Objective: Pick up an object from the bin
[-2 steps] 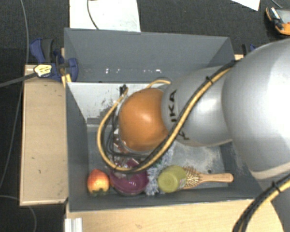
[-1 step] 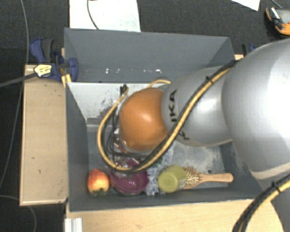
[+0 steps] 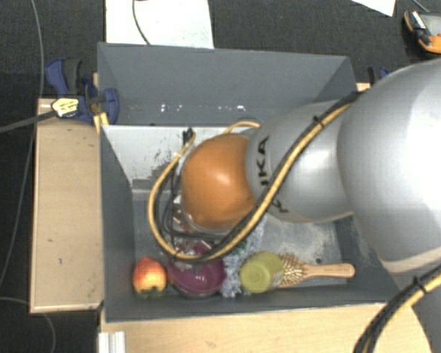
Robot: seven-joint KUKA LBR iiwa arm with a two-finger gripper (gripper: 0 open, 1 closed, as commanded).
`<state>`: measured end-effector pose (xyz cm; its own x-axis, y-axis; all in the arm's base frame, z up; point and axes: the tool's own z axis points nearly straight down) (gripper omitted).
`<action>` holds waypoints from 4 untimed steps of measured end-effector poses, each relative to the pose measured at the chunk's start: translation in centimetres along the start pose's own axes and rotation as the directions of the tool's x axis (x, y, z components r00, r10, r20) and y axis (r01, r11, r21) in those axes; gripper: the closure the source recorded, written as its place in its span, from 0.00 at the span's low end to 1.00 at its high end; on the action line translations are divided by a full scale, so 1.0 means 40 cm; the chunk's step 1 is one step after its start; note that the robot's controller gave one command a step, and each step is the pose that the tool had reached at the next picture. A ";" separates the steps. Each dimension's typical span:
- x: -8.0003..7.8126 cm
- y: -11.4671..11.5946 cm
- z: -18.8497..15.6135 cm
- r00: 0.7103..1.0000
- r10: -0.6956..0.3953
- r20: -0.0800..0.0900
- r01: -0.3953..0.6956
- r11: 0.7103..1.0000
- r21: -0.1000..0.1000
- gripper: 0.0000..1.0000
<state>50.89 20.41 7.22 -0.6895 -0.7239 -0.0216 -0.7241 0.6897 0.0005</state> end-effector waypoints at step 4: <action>-0.007 0.000 -0.182 1.000 0.012 0.010 -0.012 1.000 0.000 1.00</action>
Offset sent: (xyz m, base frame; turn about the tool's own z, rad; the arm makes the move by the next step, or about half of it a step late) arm -0.0002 -0.0003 0.0579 0.0017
